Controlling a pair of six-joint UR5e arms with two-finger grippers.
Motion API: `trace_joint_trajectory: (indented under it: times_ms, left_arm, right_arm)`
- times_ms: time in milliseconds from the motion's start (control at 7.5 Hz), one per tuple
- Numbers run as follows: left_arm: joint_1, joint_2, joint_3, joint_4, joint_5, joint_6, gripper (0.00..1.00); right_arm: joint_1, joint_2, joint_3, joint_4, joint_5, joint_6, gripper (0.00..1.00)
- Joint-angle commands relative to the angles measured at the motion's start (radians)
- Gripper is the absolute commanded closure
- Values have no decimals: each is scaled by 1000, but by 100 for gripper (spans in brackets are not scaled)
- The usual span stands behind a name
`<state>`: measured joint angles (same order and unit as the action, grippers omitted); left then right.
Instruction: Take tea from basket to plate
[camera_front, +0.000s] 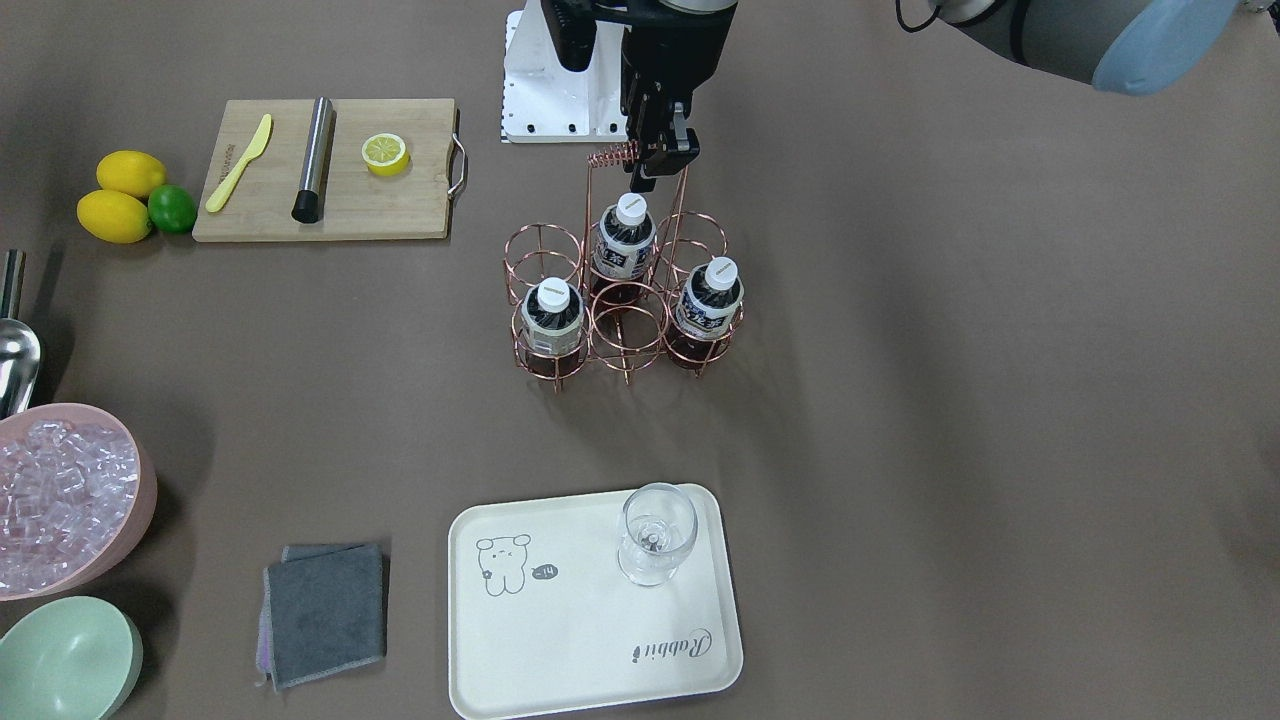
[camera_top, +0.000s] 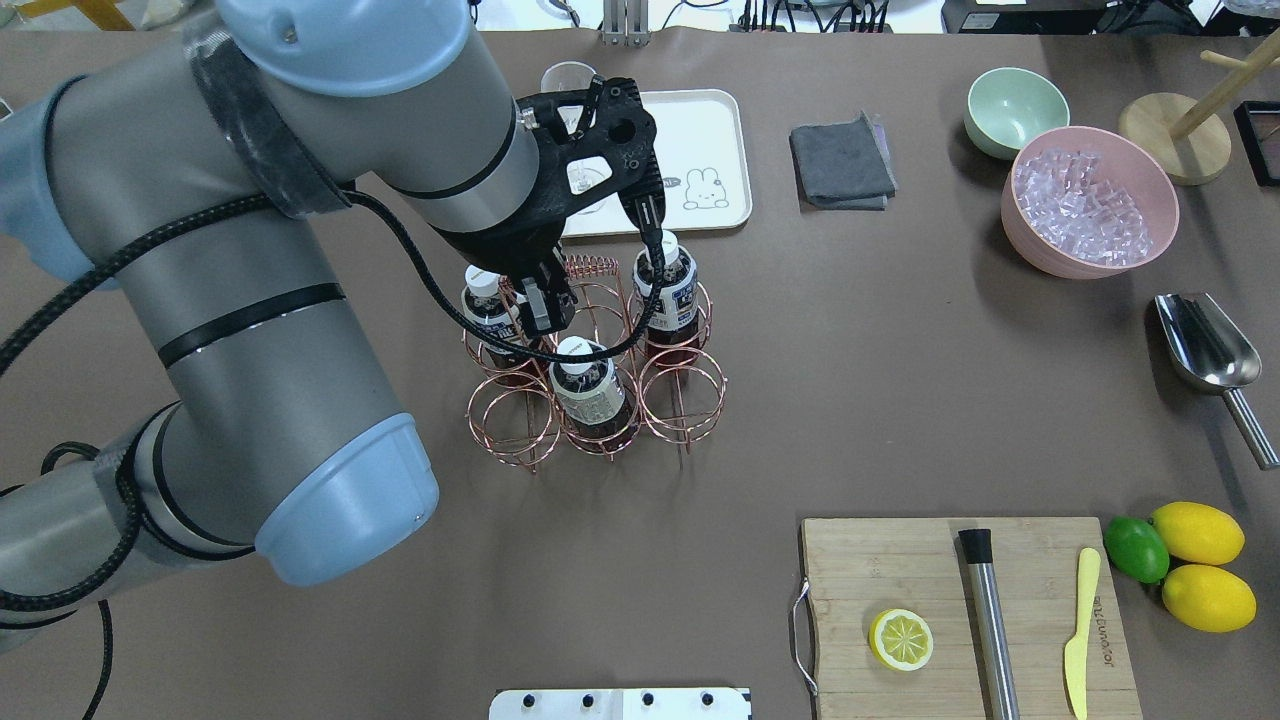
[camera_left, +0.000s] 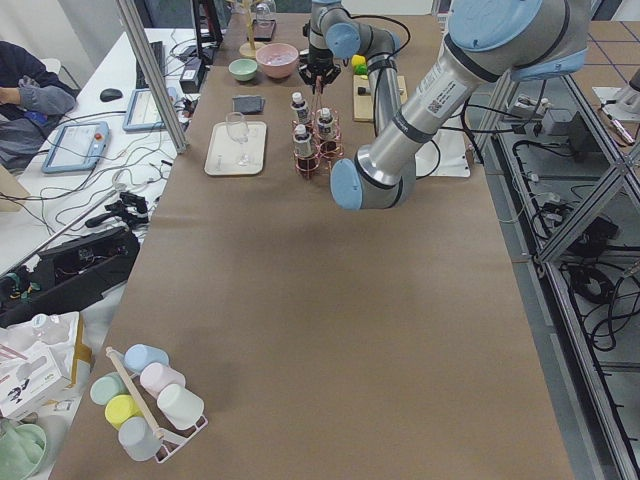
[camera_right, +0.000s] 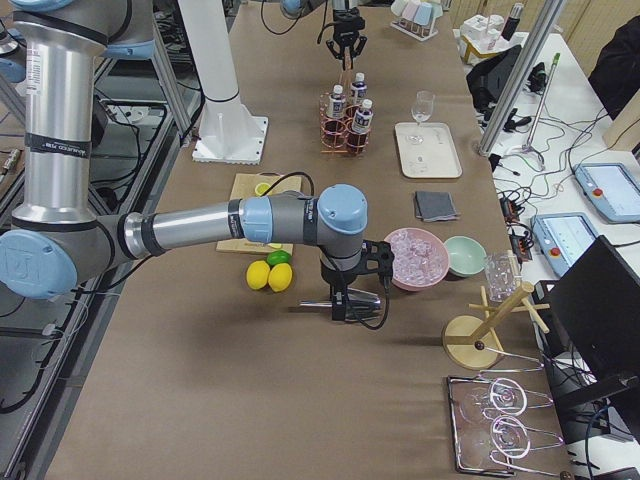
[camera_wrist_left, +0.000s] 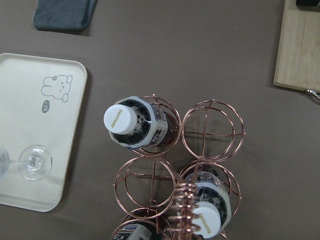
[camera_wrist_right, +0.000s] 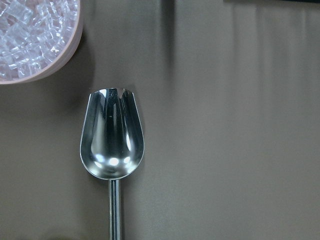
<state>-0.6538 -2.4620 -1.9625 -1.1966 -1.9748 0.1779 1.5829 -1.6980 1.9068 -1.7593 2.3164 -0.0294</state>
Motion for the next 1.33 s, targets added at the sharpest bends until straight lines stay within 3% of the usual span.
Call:
trace_joint_trajectory:
  times_ms: [0, 400, 933, 1200]
  left_arm:
    - [5, 0, -1, 0, 1, -9, 100]
    - [13, 1, -3, -1, 1, -29, 100]
    - [13, 1, -7, 0, -1, -29, 100]
    - [13, 1, -7, -1, 1, -29, 100]
  right_arm:
    - [-1, 12, -2, 7, 1, -12, 0]
    - [-50, 170, 6, 3, 9, 44, 0]
    - [-340, 429, 41, 17, 0, 456, 0]
    - [-441, 471, 20, 244, 0, 651, 0]
